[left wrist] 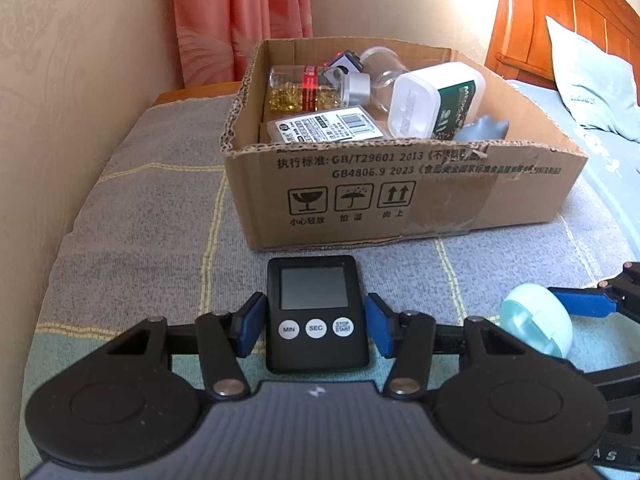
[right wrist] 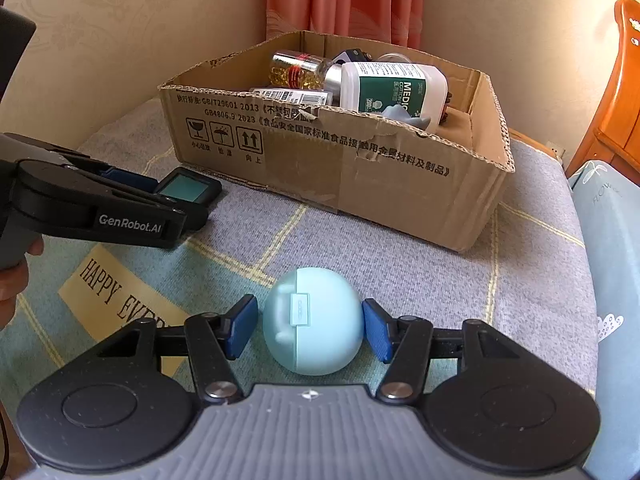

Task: Organize rigid objects
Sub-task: 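Close the right tool on the light blue round case, then carry the timer and blue case into the box and release both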

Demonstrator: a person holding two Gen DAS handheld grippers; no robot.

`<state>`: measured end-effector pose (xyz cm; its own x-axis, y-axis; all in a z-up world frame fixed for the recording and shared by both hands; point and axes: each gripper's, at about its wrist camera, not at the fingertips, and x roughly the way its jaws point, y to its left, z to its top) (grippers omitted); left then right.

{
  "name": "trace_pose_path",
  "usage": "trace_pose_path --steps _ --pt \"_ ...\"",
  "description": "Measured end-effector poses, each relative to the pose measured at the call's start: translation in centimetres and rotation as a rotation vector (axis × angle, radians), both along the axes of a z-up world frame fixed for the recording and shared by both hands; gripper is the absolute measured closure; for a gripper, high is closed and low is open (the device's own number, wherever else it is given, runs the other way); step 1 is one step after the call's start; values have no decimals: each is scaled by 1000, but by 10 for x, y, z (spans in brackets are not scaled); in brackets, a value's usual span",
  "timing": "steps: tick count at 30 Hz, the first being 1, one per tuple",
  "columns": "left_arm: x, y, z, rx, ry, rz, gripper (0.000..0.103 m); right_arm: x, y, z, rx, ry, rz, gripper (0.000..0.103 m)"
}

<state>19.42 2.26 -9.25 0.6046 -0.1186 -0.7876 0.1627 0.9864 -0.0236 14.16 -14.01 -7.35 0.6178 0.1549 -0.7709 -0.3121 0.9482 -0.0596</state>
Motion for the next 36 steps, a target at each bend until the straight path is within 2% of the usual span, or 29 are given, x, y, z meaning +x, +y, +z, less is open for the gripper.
trace_pose_path --steps 4,13,27,32,36 --pt "0 1 0 -3 1 0 50 -2 -1 1 -1 -2 0 45" --pt "1 2 2 -2 17 -22 51 -2 -2 3 -8 8 -11 45" --pt "-15 0 11 -8 33 -111 52 -8 -7 10 7 5 -14 45" --pt "-21 0 22 -4 29 -150 52 -10 -8 16 -7 -4 0 45" --pt "-26 0 43 10 -15 -182 52 -11 -11 24 -18 -6 28 45"
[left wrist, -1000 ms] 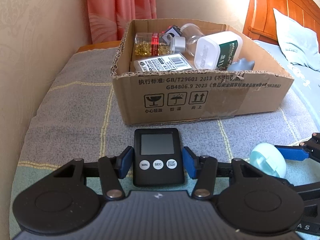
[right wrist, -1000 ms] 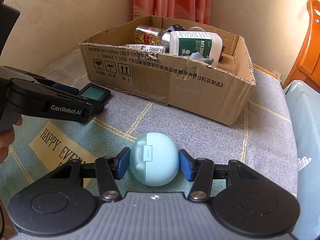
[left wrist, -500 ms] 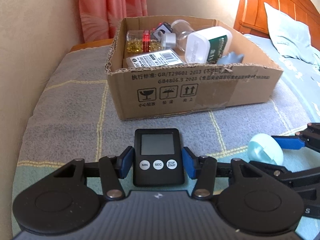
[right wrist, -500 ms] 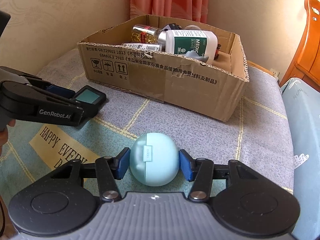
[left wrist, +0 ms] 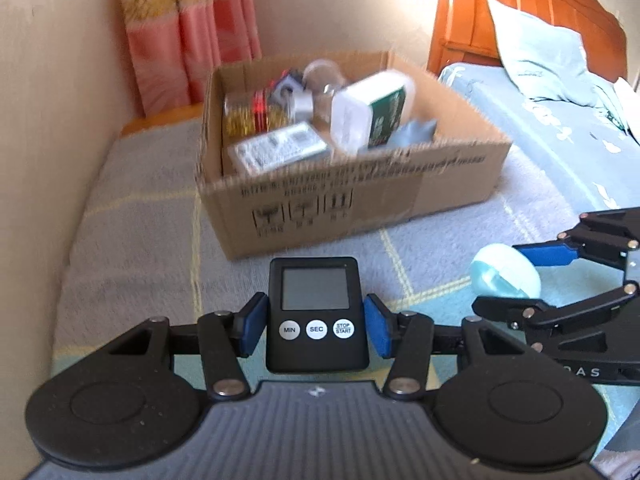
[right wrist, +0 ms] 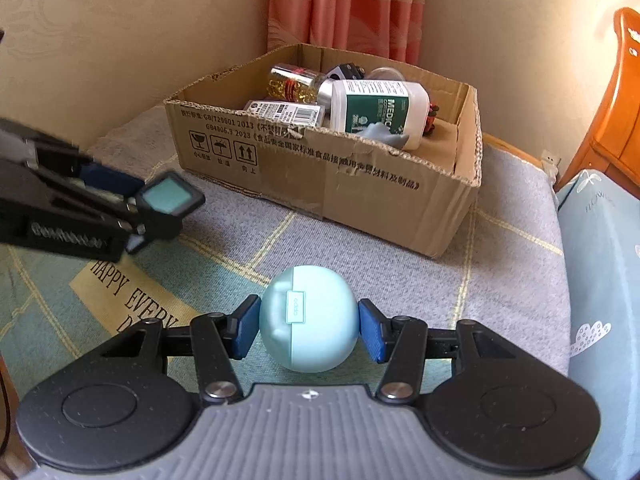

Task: Organize rigid objects
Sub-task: 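Carry the timer and blue case into the box and release both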

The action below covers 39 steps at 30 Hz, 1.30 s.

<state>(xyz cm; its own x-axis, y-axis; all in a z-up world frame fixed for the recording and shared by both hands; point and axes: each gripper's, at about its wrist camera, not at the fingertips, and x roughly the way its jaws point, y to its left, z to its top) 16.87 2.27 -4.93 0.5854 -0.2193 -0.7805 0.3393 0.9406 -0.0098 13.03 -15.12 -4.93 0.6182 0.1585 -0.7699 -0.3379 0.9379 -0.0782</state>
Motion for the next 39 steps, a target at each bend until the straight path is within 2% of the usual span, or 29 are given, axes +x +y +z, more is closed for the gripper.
trace_pose_path --steps 6,12,17,21,25,27,28,31,39 --pt "3 -2 40 -25 -89 -46 52 -1 -3 24 -37 -25 84 45" --pt "35 -15 70 -25 -188 -63 51 8 -11 51 -24 -59 106 45" --pt "68 -26 59 -29 -161 -44 51 18 -17 64 -35 -96 91 45" --pt "87 -30 41 -25 -115 -19 51 26 -23 68 -25 -90 72 45" --pt "99 -30 30 -13 -103 7 50 33 -28 69 -19 -85 60 45" --pt "101 -31 28 -8 -114 17 25 35 -30 70 -15 -82 55 45" --pt "100 -31 30 0 -122 28 4 36 -31 71 -12 -81 52 45" --pt "86 -28 40 -18 -175 27 1 41 -35 74 10 -82 38 45" --pt "38 -13 57 -48 -207 47 1 67 -41 86 8 -100 6 45"
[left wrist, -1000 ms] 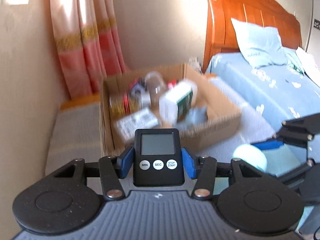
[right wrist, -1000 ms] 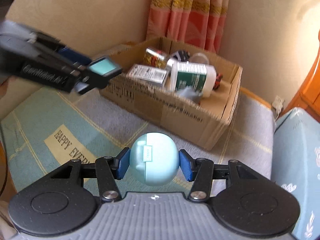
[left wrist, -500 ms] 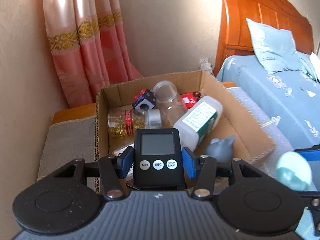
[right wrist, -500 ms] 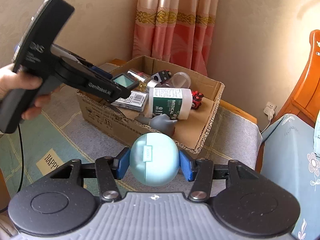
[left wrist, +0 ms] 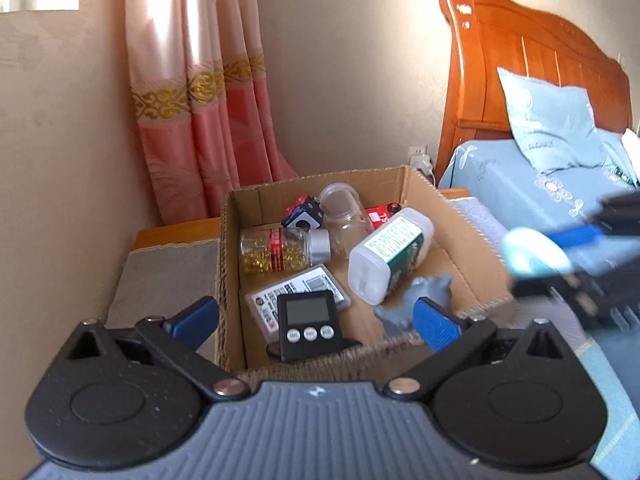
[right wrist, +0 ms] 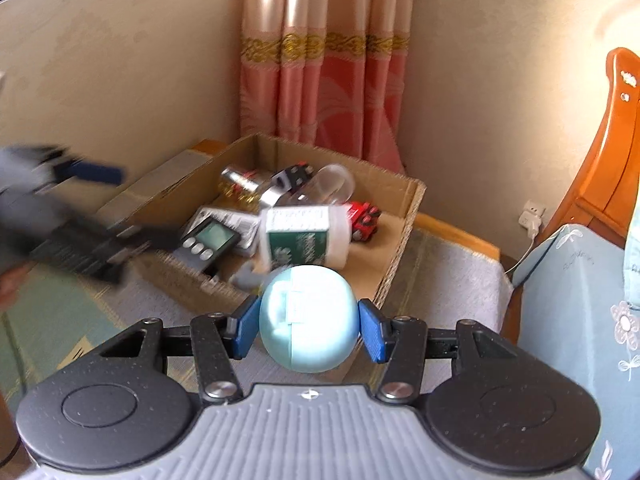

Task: Organize rigid objects
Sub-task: 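Carry the timer and blue case into the box and release both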

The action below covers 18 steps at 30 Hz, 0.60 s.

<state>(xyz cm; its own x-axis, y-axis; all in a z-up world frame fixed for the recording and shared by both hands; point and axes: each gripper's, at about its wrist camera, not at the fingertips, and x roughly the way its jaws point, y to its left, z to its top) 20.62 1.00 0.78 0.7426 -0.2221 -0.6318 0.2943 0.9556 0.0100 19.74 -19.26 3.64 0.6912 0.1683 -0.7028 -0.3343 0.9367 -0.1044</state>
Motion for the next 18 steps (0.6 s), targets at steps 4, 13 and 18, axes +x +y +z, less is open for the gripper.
trace_pose_path --steps 4,13,18 --pt "-28 7 1 -1 -44 57 1 24 -3 1 15 13 -24 45" --pt "-57 18 -9 -2 -14 113 1 74 -6 -16 49 76 -109 45" --pt "-64 13 -12 64 -55 160 1 84 -10 -30 71 113 -150 45"
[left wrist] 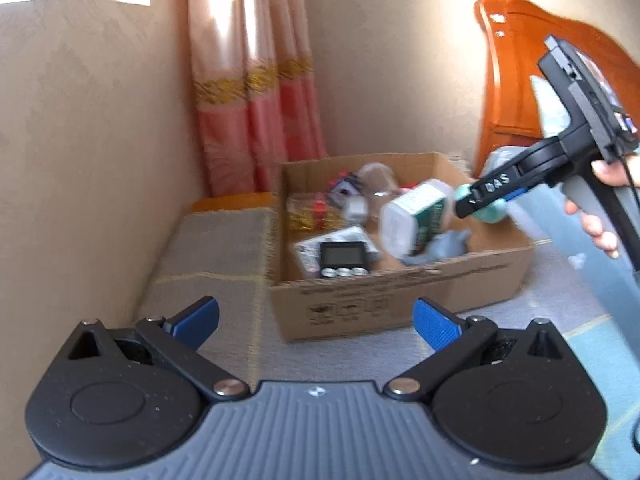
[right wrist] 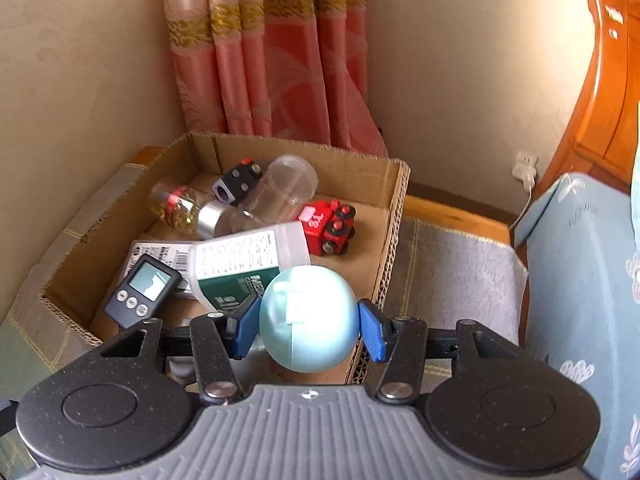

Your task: Organize rigid objects

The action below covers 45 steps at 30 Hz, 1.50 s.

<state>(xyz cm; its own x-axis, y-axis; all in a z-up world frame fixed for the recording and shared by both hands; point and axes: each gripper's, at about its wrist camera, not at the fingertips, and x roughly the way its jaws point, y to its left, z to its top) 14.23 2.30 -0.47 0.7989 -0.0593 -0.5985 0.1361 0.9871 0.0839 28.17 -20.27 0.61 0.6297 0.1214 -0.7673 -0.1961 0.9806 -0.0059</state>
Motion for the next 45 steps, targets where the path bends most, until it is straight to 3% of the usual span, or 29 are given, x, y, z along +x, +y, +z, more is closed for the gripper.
trace_pose_path --steps 4,8,9,12,19,22,27,31,45 --pt "-3 -2 3 15 -21 -3 1 4 0 -7 26 10 -26 42" --pt "-5 -2 5 2 -21 -17 1 4 3 -2 55 12 -23 22" --pt "-5 -2 4 6 -20 -16 1 2 5 2 44 3 -34 14" --pt "-3 -1 3 7 -8 -2 1 -9 9 15 -1 -43 -70 4" --pt "12 3 4 -31 115 47 1 -63 15 40 -124 -61 -157 0" --pt "15 0 7 -41 148 62 1 -90 16 39 -115 -39 -189 0" --pt "8 -16 17 6 132 45 1 -125 21 36 -52 -22 -219 0" --pt "3 -20 22 -4 132 32 1 -140 22 39 -42 -42 -237 0" --pt "3 -22 31 -7 126 46 1 -148 21 40 -39 -69 -259 0"
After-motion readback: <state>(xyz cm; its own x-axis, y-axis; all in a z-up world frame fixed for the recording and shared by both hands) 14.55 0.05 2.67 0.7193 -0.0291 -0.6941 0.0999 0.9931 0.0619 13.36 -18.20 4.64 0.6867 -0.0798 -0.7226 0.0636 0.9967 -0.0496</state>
